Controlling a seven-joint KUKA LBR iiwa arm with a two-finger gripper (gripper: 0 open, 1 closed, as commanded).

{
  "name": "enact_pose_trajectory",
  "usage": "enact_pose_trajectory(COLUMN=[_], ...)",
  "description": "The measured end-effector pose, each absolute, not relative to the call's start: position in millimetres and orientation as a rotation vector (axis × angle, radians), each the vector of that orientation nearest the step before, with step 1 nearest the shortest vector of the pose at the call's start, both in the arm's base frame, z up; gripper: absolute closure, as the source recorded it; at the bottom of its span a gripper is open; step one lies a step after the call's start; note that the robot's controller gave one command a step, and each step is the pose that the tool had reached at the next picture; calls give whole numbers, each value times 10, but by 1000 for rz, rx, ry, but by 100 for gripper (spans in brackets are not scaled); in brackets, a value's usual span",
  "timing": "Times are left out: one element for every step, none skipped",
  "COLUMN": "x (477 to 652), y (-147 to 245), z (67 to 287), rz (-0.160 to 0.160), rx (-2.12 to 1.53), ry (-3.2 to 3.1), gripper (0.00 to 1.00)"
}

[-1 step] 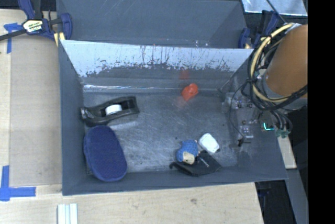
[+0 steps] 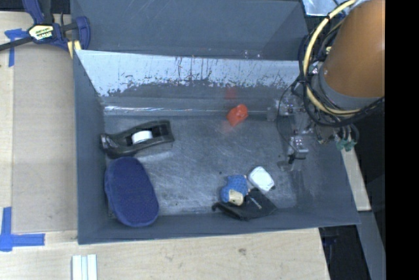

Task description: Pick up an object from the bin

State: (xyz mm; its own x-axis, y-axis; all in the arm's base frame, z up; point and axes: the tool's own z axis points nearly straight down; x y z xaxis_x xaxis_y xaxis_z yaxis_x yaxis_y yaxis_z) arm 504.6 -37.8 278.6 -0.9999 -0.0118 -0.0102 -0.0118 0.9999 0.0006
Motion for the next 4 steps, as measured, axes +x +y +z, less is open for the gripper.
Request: enact_pose_trajectory(x=[4896, 4897, 4891, 5219], y=[99, -213, -212, -65], z=[1600, 717, 717, 2138], rz=[2, -1, -1, -4], rx=[-309, -704, -706, -714], ry=[3131, 3056, 3057, 3046], gripper=[0, 0, 100, 100])
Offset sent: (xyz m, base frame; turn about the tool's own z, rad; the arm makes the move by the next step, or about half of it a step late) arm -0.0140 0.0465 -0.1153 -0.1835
